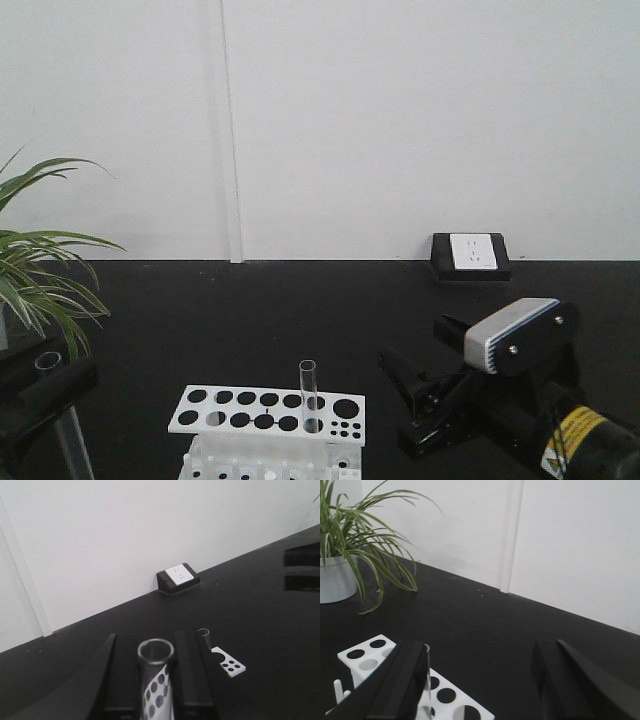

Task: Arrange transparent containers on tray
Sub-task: 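Lower the right gripper onto the other glass tube and close it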

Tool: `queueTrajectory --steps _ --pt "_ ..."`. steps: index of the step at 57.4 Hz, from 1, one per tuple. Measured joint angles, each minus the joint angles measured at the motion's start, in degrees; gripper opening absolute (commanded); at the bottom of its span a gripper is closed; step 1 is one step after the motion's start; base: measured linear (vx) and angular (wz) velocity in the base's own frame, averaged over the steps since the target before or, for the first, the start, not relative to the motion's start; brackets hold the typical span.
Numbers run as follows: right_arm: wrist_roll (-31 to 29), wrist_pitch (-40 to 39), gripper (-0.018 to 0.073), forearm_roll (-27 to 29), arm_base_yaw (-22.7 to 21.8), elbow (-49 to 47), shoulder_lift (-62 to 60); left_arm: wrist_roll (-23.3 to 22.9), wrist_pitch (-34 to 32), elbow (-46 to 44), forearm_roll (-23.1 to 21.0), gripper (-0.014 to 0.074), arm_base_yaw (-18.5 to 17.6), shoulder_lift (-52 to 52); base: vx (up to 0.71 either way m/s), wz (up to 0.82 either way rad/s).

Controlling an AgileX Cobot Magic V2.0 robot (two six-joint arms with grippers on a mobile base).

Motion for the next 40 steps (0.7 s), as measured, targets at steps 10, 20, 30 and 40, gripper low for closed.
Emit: queueTrajectory --steps 10,20,30,40 --pt "0.02 -3.22 0.0495 -0.66 2.91 -3.49 7.51 -0.23 0.12 1.48 0.0 -0.0006 0.0 -4.66 0.0 0.0" --pt "0.14 -7.19 0.0495 -1.95 5.34 -6.02 14.91 -0.34 2.07 1.62 -0.05 -0.0006 0.0 -6.91 0.0 0.0" --pt "0.47 -10.64 0.0495 -2.22 5.76 -7.83 20.16 -0.4 2.18 1.62 -0.05 -0.0006 0.0 -7.11 0.0 0.0" --pt "1.45 -12.09 0.0495 -2.22 5.76 -10.75 24.08 -0.4 2.2 1.62 -0.05 -0.0006 0.0 -7.11 0.0 0.0"
